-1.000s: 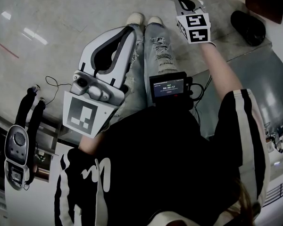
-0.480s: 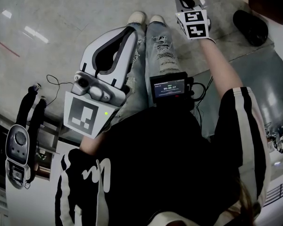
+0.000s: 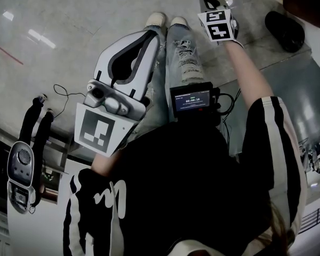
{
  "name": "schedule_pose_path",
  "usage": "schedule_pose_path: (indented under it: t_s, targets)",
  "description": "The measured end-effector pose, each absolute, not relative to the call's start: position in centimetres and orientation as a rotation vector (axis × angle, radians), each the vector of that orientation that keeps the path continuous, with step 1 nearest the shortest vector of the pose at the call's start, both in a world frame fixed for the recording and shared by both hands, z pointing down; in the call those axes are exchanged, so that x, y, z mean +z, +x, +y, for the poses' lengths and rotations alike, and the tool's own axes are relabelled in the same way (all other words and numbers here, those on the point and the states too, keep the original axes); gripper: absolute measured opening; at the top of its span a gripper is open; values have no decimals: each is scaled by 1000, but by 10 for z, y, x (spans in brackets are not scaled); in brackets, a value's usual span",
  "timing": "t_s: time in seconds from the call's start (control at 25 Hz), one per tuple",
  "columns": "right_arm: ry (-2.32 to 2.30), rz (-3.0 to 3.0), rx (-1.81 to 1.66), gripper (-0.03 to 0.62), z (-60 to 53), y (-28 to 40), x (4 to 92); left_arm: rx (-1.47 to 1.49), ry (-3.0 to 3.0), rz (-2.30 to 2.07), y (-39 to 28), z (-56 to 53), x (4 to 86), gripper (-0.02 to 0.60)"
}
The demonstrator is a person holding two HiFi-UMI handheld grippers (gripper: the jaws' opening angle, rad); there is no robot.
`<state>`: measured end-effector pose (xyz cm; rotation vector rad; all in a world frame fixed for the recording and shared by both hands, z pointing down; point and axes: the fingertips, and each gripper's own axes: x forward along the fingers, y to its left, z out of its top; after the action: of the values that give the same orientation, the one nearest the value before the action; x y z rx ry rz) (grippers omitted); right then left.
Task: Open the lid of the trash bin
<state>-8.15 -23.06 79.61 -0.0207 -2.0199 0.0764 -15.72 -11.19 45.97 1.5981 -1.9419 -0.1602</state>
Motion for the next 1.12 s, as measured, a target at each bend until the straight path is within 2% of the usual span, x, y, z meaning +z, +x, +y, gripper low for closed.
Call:
schedule_pose_path:
  t_s: [1.12]
  targets:
    - [50, -1963, 4, 5, -221, -80, 816, -165, 1606, -1936, -158, -113, 457, 8]
